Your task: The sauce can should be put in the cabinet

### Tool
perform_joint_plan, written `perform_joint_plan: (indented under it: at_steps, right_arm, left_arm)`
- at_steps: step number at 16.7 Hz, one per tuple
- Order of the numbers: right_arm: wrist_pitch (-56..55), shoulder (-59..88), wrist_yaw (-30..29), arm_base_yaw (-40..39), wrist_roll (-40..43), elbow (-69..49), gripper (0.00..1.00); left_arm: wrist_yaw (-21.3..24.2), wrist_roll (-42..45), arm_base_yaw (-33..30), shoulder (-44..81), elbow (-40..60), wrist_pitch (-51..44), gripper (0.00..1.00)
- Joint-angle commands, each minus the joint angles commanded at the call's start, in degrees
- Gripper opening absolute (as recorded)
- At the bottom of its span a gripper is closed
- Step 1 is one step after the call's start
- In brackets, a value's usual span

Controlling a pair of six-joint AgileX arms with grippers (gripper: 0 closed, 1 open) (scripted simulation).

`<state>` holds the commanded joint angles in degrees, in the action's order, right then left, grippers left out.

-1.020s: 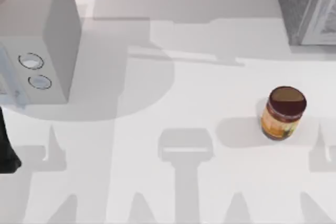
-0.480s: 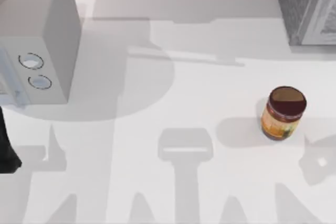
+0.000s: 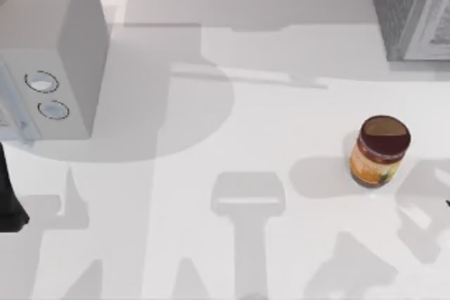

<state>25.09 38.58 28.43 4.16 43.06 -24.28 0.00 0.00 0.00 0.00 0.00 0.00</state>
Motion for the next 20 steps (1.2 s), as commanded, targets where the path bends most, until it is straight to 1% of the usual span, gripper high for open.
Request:
perform_joint_plan:
  at_steps: [6,14,20]
  right_arm:
    - [11.24,16.80,10.09,2.52,18.38,-10.22,1.00]
    - [25.56,38.49,24.21,2.67,43.08,-23.27,1.00]
    - [35.62,54.37,32.35,3.87,60.43,-32.72,1.00]
  left_arm:
    - [0.00,0.00,0.00,0.00,0.00,0.00,1.00]
    - [0.00,0.00,0.00,0.00,0.00,0.00,1.00]
    - [0.00,0.00,0.00,0.00,0.00,0.00,1.00]
